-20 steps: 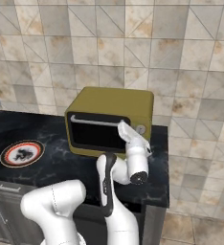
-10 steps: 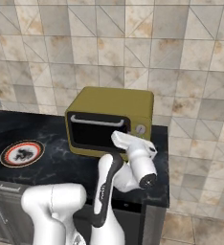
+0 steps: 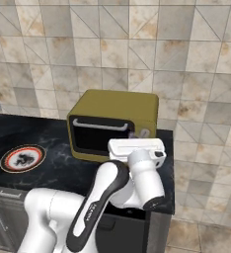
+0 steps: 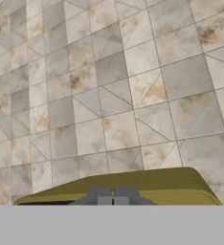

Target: Pull the toaster oven rack outwards. Pick up the baguette from the plate and place it on the toaster oven rack. Close the toaster oven door fully and set the temperature to the lowest setting.

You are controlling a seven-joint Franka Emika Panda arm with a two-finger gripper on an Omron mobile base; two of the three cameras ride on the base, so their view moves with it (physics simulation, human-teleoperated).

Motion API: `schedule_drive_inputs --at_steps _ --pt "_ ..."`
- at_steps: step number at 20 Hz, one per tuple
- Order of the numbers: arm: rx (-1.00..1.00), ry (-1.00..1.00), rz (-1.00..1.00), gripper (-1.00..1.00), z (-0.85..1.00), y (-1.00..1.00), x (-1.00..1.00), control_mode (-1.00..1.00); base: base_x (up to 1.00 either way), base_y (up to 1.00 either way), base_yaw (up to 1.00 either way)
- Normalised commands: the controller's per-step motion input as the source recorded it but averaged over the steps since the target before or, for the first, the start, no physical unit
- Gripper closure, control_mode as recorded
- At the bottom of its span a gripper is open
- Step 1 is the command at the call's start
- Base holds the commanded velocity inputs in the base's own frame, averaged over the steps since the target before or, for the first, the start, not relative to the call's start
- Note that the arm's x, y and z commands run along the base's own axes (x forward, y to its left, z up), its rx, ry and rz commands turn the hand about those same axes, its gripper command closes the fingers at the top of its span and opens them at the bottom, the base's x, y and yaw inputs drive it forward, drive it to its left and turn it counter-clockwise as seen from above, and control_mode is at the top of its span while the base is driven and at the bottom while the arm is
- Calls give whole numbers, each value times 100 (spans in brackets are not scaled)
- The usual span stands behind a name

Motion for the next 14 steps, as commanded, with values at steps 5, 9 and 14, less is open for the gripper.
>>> schedule_drive_inputs --at_steps 5,9,14 --pt "-3 2 0 100 56 -44 -11 -100 0 0 0" --pt "-1 14 0 100 2 -51 18 -100 0 0 0" --pt "0 27 0 100 -14 -45 11 -100 0 0 0"
